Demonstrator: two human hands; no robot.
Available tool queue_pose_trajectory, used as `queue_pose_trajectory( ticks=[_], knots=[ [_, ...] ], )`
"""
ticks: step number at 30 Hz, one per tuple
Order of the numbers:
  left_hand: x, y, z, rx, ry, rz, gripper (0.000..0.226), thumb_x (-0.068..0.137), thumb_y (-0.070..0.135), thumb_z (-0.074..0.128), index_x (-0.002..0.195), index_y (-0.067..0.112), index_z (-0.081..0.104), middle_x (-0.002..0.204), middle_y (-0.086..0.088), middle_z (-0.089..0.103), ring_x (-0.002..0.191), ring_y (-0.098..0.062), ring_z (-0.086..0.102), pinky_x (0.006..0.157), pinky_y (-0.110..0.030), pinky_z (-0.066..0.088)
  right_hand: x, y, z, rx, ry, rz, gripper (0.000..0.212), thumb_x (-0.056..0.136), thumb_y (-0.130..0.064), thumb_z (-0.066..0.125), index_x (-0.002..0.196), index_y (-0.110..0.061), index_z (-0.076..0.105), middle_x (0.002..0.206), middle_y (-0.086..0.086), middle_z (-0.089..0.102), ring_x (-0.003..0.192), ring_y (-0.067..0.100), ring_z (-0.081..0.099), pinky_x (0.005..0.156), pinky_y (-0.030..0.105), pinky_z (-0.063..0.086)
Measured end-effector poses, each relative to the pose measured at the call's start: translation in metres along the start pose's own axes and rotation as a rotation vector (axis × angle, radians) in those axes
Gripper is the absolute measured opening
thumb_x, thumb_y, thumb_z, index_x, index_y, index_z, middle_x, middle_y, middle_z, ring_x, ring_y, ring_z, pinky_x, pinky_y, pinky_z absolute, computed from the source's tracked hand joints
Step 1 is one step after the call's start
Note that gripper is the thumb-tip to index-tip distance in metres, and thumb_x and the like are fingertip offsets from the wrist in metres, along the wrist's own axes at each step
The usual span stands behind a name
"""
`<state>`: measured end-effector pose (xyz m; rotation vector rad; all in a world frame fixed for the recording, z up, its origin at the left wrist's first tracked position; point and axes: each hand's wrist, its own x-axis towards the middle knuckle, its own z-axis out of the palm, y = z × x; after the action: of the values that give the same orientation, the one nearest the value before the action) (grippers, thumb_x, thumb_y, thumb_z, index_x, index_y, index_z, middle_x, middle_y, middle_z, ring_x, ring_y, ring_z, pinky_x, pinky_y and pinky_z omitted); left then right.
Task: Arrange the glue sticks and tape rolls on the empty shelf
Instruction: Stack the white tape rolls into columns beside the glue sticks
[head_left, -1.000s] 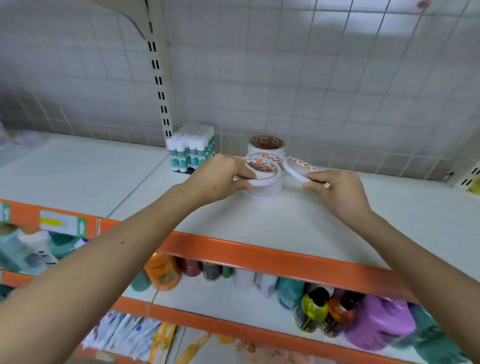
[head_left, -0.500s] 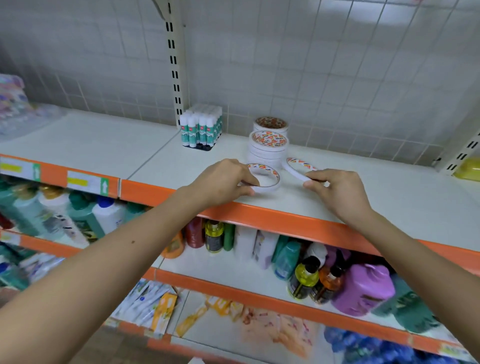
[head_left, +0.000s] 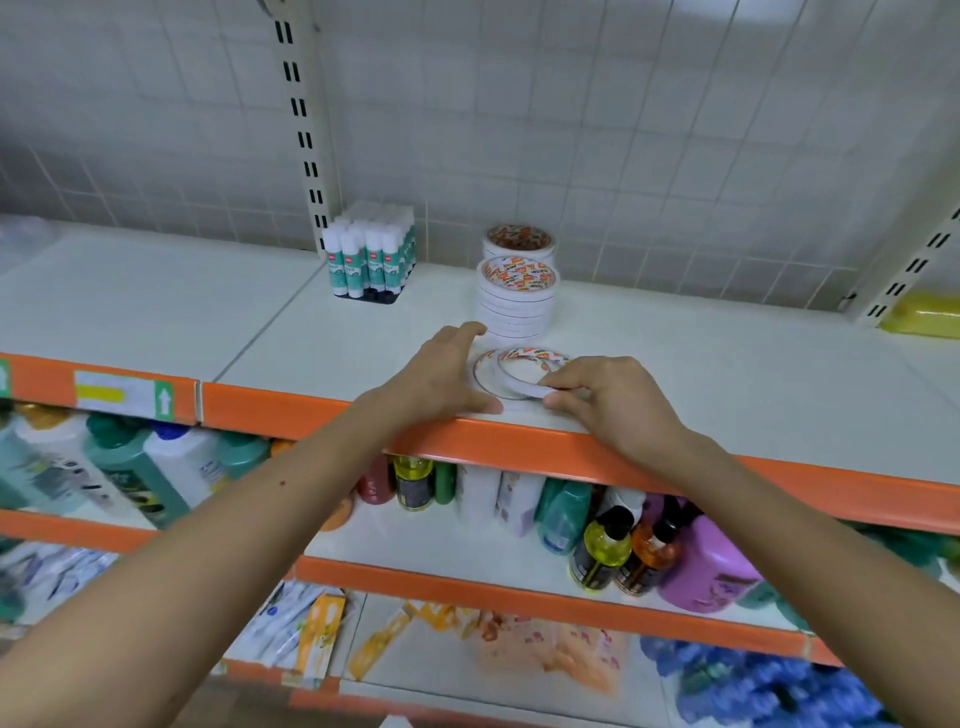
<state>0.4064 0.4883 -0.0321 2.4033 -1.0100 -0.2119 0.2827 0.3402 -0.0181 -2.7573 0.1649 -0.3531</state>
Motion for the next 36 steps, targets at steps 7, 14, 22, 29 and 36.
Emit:
queue_pose_trajectory(
  ticks=[7, 14, 22, 29, 36],
  knots=[
    [0.006, -0.007, -0.003, -0.003, -0.098, 0.028, 0.108, 0.066, 0.033, 0.08, 0.147, 0.017, 0.011, 0.147, -0.009, 0.034, 0.127, -0.026, 0.042, 0.103, -0.029, 0.033, 0.015, -0.008, 0.023, 0.086, -0.037, 0.028, 0.05, 0.079, -0.027, 0.069, 0.126, -0.021, 0.054, 0.138, 0.0, 0.047, 0.128, 0.015, 0.039, 0.105, 0.021, 0.024],
    [0.008, -0.009, -0.002, -0.003, -0.113, 0.038, 0.112, 0.063, 0.044, 0.08, 0.147, 0.016, 0.011, 0.144, -0.009, 0.039, 0.131, -0.026, 0.038, 0.104, -0.031, 0.032, 0.017, -0.007, 0.017, 0.199, -0.125, 0.262, 0.083, 0.075, -0.032, 0.072, 0.141, -0.01, 0.027, 0.143, 0.005, 0.041, 0.128, 0.02, 0.042, 0.099, 0.018, 0.029],
    [0.015, -0.006, 0.0, 0.019, -0.094, 0.067, 0.106, 0.064, 0.046, 0.079, 0.145, 0.013, 0.017, 0.141, -0.011, 0.042, 0.128, -0.026, 0.039, 0.103, -0.032, 0.033, 0.016, -0.008, 0.013, 0.218, -0.082, 0.281, 0.064, 0.075, -0.021, 0.073, 0.126, 0.004, 0.043, 0.129, 0.014, 0.054, 0.116, 0.027, 0.052, 0.089, 0.021, 0.033],
    [0.014, -0.001, 0.003, 0.153, -0.079, 0.11, 0.096, 0.068, 0.048, 0.073, 0.14, 0.012, 0.022, 0.13, -0.014, 0.048, 0.12, -0.027, 0.039, 0.096, -0.036, 0.038, 0.018, -0.003, 0.013, 0.218, -0.107, 0.285, 0.076, 0.074, -0.026, 0.074, 0.136, -0.004, 0.036, 0.136, 0.008, 0.05, 0.122, 0.021, 0.049, 0.096, 0.018, 0.032],
    [0.019, -0.002, -0.045, 0.083, 0.049, 0.153, 0.06, 0.074, 0.058, 0.063, 0.121, 0.022, 0.055, 0.123, 0.003, 0.06, 0.11, -0.017, 0.056, 0.092, -0.03, 0.045, 0.045, 0.005, -0.028, 0.213, 0.026, 0.299, 0.055, 0.081, -0.033, 0.065, 0.131, -0.017, 0.047, 0.136, -0.002, 0.05, 0.121, 0.012, 0.05, 0.098, 0.016, 0.033]
  ],
)
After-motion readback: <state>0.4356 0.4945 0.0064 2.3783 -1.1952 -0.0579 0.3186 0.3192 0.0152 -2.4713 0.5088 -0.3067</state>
